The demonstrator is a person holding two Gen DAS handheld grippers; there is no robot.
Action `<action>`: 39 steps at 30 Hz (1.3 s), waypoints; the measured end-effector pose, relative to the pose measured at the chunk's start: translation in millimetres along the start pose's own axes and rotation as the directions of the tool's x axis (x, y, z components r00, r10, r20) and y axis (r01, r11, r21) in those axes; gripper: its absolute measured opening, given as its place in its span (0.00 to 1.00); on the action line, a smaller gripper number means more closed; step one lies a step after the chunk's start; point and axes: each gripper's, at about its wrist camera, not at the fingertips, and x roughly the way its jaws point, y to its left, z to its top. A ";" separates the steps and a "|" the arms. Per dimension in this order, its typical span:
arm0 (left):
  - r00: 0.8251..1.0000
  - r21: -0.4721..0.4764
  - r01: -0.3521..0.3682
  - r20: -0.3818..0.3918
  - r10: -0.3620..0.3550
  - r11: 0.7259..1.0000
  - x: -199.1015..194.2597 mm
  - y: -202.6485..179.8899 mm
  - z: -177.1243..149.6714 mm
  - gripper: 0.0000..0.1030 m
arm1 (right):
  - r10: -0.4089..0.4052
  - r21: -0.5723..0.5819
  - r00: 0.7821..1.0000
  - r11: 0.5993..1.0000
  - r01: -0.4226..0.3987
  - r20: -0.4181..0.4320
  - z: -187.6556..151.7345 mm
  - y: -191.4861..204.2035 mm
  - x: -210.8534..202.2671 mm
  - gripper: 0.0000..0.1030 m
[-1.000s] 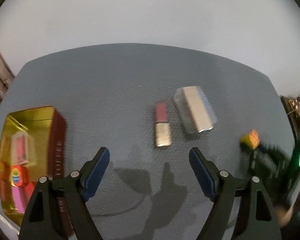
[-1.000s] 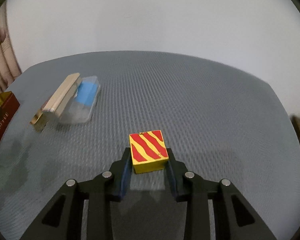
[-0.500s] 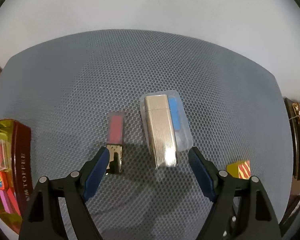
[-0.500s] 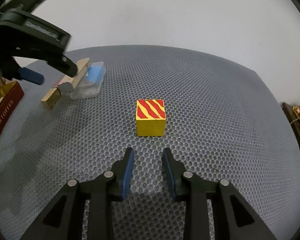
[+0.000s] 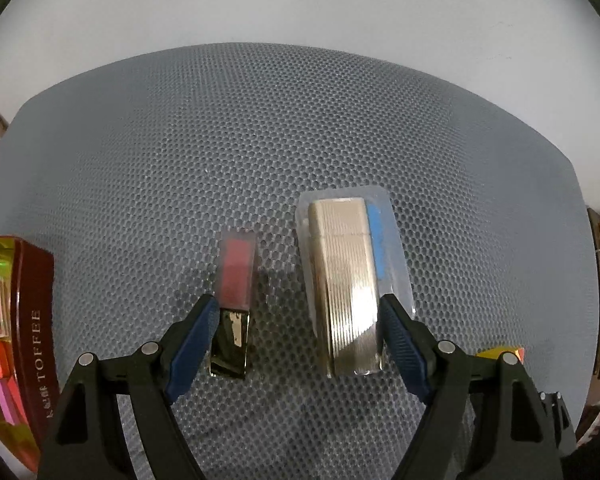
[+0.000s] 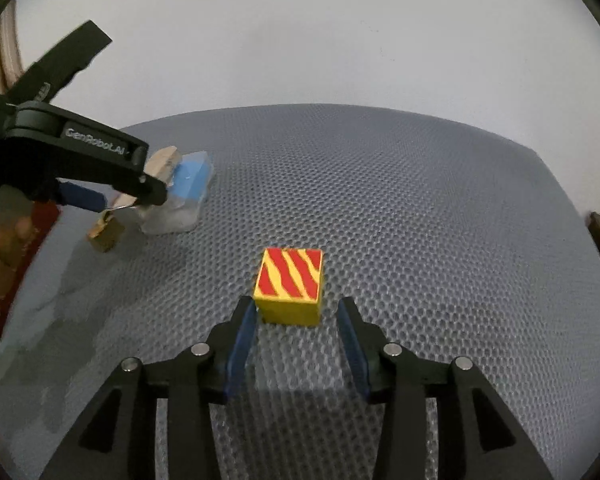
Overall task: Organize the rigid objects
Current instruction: 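Grasp the gold bar in its clear case with the left gripper, then lift the gold bar out of its clear case with the left gripper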
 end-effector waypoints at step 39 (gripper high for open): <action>1.000 0.208 -0.019 0.008 0.017 0.978 -55.8 36.1 -103.8 0.25 | -0.099 0.015 0.995 0.995 0.099 -0.021 8.4 50.2 36.5 0.30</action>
